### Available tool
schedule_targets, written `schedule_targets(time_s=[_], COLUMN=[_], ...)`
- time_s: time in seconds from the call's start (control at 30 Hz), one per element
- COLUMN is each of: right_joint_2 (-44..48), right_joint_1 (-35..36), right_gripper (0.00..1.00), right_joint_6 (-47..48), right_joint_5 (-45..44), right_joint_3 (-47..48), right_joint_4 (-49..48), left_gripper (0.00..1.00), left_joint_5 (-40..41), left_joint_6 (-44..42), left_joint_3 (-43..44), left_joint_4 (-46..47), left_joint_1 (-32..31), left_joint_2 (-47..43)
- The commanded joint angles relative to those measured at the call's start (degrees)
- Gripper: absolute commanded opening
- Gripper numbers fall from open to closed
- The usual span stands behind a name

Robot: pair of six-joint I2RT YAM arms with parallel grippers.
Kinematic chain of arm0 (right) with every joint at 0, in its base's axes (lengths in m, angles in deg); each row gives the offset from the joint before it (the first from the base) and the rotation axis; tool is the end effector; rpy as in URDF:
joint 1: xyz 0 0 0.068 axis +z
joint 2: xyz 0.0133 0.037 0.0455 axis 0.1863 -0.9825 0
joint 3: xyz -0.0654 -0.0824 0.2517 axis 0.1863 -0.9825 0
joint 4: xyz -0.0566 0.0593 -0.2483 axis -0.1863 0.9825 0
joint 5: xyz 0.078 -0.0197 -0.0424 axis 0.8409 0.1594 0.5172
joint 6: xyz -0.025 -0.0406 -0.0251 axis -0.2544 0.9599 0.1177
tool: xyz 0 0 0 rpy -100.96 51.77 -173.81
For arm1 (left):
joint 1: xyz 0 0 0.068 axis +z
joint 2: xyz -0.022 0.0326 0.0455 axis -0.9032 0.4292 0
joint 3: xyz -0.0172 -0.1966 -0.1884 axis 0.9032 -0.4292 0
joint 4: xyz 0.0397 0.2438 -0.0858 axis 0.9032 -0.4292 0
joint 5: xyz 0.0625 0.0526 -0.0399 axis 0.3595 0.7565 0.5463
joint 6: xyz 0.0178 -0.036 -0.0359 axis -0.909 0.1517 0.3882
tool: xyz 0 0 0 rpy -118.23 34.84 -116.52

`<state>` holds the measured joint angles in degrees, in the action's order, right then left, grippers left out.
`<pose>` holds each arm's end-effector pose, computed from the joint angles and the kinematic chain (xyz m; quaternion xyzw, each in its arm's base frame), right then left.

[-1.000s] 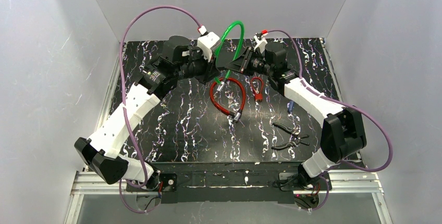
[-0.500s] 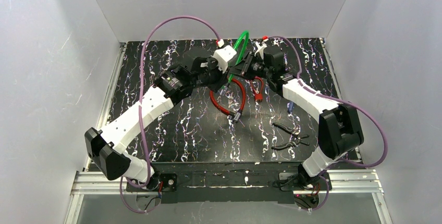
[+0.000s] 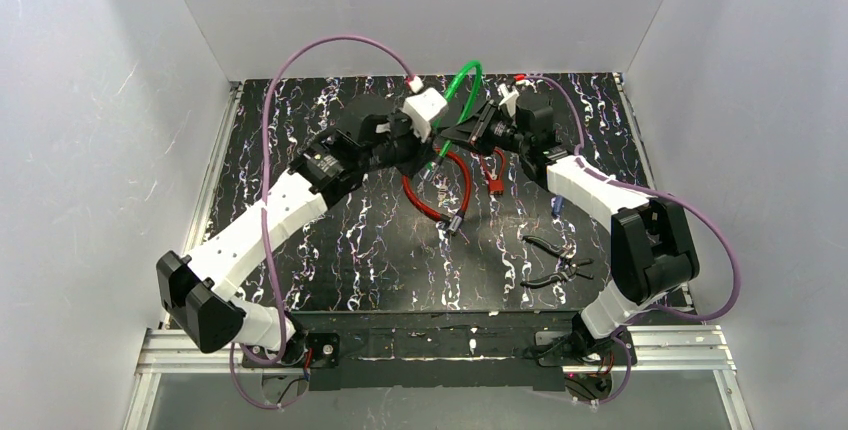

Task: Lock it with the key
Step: Lock the lock.

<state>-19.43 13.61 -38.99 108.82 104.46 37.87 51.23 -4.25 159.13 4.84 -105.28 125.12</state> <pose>0.3357 0.1695 0.2900 0.0913 0.7630 0.5449 0.3355 0.2385 -0.2143 0.4010 0.3729 0.7161 -0.2485 0.5351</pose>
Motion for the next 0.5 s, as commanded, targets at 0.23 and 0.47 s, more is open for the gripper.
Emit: schedule_targets(time_s=[0.23,0.47], right_joint_2=[4.0,3.3], right_joint_1=[1.8,1.8], right_gripper=[0.01,0.01], right_joint_6=[-5.9,-8.2], right_joint_5=[6.1,7.0], right_joint_3=[3.6,3.6], right_joint_4=[-8.3,-10.7], left_gripper=[0.00,0.00], left_joint_5=[-10.7,-6.8], left_joint_6=[4.7,1.0], left_joint_3=[-1.4,-5.3], left_joint_4=[-4.5,0.0], left_joint_1=[5.3,3.7], left_joint_2=[1.7,0.0])
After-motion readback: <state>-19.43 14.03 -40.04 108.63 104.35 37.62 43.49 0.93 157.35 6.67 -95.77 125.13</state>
